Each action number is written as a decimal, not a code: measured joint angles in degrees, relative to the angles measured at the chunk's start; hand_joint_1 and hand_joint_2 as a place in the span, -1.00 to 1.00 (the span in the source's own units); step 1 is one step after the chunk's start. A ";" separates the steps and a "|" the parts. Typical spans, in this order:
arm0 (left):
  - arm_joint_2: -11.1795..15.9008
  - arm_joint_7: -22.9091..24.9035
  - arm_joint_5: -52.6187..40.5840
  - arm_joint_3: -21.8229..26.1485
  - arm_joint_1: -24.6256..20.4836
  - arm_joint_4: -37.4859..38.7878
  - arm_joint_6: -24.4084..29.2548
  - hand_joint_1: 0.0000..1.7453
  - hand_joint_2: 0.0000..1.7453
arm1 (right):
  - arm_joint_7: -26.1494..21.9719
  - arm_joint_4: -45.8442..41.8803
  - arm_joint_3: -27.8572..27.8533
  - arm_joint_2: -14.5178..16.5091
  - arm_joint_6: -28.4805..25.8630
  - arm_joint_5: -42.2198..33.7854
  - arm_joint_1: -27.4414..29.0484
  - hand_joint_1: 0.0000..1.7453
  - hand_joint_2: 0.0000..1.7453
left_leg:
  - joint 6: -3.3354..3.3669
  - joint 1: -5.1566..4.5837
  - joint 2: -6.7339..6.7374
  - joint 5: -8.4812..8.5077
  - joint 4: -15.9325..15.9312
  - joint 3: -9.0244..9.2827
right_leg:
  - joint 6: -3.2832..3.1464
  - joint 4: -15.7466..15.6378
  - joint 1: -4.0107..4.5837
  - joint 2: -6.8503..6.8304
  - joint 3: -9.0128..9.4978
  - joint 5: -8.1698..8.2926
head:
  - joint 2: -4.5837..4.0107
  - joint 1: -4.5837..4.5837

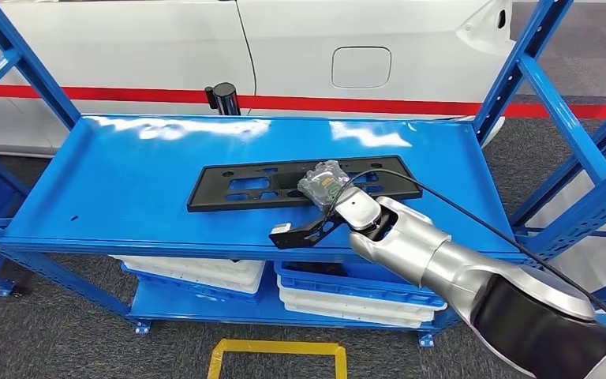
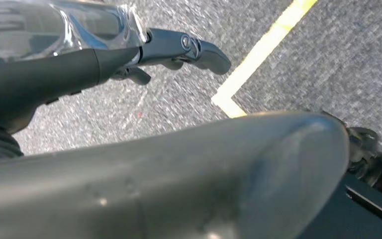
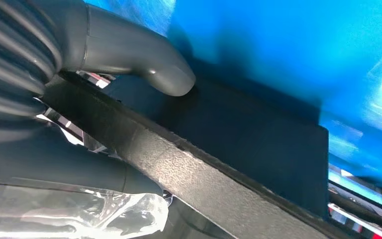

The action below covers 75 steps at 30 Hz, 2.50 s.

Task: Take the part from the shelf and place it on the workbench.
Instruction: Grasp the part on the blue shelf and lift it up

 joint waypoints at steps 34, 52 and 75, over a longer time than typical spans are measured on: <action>0.59 -8.18 4.39 3.35 3.20 0.04 3.37 -1.00 1.00 | -30.89 -53.17 -11.33 -2.98 -13.44 -69.66 15.00 1.00 1.00 | 0.69 0.30 -0.16 -0.12 -0.77 1.00 | 0.93 9.15 -0.19 -0.06 -3.57 -5.75 | -0.01 0.30; 1.03 -11.60 6.70 6.56 2.62 0.07 7.68 -1.00 1.00 | -31.84 -60.81 -11.62 -5.15 -12.94 -70.26 24.89 1.00 1.00 | -2.70 0.68 -0.27 -8.51 16.71 -6.05 | -1.25 -2.06 -0.46 -0.65 2.09 0.29 | 0.00 0.15; 0.89 -9.44 8.35 9.97 3.88 0.07 5.94 -1.00 1.00 | -30.82 -60.97 -13.17 -6.31 -16.33 -73.52 25.94 1.00 1.00 | -0.36 -0.21 -0.51 0.64 -0.16 0.26 | -0.10 -2.01 -0.05 -0.54 4.84 -1.89 | 0.00 0.22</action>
